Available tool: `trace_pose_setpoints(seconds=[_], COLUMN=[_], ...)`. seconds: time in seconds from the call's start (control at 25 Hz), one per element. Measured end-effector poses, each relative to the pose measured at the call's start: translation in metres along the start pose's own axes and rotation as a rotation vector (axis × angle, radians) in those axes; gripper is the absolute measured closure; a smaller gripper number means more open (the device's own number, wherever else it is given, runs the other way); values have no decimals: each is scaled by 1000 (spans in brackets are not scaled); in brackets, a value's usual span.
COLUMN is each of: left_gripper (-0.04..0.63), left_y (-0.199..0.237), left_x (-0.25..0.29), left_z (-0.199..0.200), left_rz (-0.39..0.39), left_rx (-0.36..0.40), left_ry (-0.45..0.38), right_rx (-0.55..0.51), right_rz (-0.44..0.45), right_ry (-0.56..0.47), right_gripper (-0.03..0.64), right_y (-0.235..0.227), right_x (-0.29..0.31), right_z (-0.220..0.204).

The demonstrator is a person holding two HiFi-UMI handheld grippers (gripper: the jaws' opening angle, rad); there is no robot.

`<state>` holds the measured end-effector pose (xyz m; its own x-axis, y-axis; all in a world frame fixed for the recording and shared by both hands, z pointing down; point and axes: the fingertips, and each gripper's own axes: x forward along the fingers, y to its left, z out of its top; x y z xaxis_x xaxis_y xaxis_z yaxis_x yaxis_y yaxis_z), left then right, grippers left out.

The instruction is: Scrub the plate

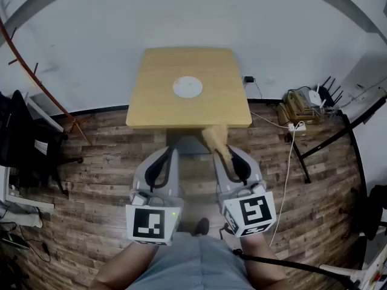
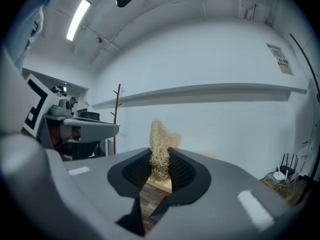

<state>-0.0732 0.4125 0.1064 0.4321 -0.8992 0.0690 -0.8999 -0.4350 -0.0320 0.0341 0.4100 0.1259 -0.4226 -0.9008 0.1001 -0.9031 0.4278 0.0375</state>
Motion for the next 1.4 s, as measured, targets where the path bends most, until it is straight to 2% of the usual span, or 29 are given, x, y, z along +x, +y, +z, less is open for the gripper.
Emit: trace_pose_setpoints(seconds=[0.48, 0.92, 1.16, 1.4], left_gripper=[575, 575, 575, 575], left_y=[-21, -42, -31, -4], left_x=[4, 10, 17, 52], left_z=[-1, -5, -16, -30], left_rz=[-4, 37, 60, 66], left_rx=[-9, -11, -18, -45], left_ry=[-8, 1, 21, 42], right_rx=[-13, 15, 32, 40], right_rz=[0, 27, 52, 55], right_ry=[1, -33, -10, 21], right_gripper=[528, 523, 523, 523], right_y=[-13, -41, -43, -53], right_x=[-14, -23, -4, 38], right_z=[-3, -1, -11, -24])
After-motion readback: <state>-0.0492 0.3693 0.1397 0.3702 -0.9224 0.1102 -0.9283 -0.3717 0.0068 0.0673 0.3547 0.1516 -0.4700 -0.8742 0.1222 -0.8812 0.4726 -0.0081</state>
